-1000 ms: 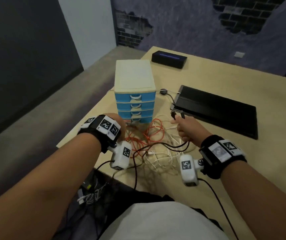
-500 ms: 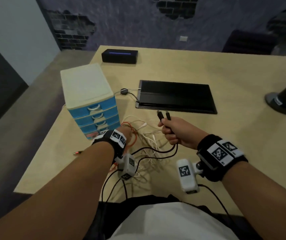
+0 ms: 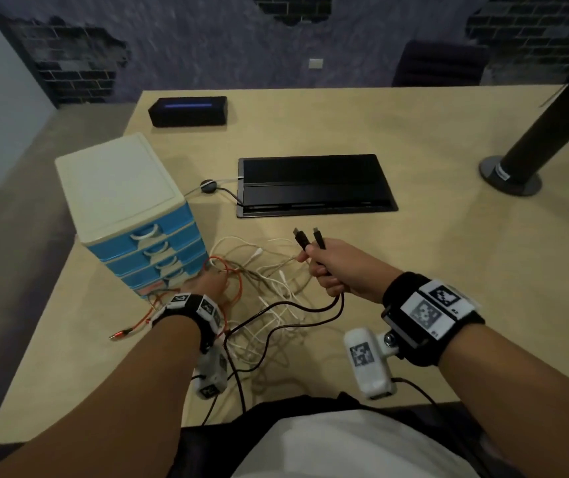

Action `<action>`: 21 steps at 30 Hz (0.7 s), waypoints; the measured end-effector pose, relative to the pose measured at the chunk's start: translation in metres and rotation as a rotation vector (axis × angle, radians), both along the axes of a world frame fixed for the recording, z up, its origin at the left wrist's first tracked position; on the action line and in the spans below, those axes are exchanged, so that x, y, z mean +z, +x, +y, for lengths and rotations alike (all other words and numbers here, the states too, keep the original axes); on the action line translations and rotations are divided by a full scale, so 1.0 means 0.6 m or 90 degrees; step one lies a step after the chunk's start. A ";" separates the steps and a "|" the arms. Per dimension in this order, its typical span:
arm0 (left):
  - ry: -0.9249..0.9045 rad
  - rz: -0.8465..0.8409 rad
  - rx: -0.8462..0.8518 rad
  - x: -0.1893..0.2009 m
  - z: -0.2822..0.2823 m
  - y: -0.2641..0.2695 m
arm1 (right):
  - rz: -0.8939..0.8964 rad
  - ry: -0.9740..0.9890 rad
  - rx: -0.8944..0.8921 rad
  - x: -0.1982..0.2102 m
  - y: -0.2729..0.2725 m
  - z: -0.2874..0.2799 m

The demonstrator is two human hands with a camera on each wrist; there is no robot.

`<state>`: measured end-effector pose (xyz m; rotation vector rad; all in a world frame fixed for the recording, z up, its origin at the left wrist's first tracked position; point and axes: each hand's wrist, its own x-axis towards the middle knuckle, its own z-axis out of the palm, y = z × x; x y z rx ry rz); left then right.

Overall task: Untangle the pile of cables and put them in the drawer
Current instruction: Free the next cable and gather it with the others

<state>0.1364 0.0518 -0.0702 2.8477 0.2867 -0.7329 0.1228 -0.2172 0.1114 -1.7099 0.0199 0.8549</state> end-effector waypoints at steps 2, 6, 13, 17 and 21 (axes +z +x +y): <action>0.005 0.009 -0.043 -0.016 0.014 -0.006 | -0.007 -0.001 0.001 0.001 0.002 0.002; -0.041 -0.057 -0.022 0.063 -0.007 -0.039 | -0.034 -0.008 -0.005 0.003 0.010 0.012; -0.184 -0.267 0.014 0.175 -0.009 -0.025 | -0.151 0.010 0.013 0.013 0.017 0.069; -0.120 -0.271 -0.046 0.233 -0.013 -0.022 | -0.234 -0.058 0.027 0.022 0.026 0.097; -0.003 -0.202 -0.109 0.285 -0.011 -0.030 | -0.284 -0.086 0.073 0.024 0.030 0.118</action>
